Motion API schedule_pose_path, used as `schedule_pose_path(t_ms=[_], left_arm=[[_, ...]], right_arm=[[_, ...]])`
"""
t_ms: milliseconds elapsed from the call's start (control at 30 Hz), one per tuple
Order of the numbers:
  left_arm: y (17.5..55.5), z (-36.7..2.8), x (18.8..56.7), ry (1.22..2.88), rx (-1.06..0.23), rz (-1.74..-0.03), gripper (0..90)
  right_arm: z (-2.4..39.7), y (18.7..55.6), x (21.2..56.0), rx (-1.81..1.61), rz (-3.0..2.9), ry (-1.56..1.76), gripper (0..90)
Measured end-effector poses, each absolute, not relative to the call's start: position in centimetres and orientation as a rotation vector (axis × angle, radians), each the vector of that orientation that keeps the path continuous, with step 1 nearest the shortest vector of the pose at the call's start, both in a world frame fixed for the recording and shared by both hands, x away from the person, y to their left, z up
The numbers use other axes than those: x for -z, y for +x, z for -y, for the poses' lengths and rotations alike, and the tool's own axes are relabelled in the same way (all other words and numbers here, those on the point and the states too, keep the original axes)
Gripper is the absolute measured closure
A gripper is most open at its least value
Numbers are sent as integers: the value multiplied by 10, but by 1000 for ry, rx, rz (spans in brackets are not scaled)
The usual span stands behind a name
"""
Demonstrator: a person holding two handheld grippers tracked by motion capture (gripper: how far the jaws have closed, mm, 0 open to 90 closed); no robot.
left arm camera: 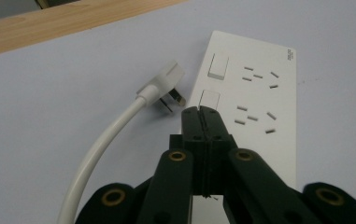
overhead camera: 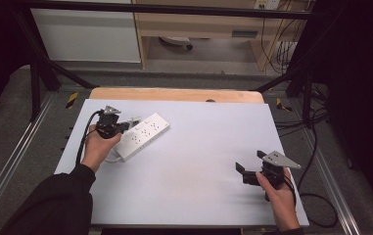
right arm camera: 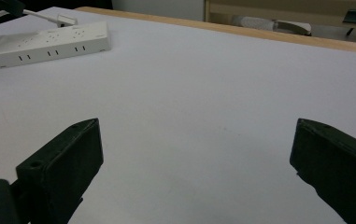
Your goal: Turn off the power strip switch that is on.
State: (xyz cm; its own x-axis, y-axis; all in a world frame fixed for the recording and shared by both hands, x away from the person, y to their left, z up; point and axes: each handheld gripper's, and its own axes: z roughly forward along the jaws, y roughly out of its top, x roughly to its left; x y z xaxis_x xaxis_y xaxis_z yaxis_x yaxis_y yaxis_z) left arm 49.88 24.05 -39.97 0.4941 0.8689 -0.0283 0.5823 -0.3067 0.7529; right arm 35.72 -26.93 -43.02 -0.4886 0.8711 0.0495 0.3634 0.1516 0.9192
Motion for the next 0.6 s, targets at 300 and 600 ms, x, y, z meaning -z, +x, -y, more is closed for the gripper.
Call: schedule_pose_path(t_ms=[300,600], left_arm=[[502,-239,409,2031,-495,-1194,900],[506,-233,415,2045,-488,-1194,900]], right_arm=[[269,357,430,-1318,-1929,1179,31],[270,357,430,-1322,-1930,1178,29]])
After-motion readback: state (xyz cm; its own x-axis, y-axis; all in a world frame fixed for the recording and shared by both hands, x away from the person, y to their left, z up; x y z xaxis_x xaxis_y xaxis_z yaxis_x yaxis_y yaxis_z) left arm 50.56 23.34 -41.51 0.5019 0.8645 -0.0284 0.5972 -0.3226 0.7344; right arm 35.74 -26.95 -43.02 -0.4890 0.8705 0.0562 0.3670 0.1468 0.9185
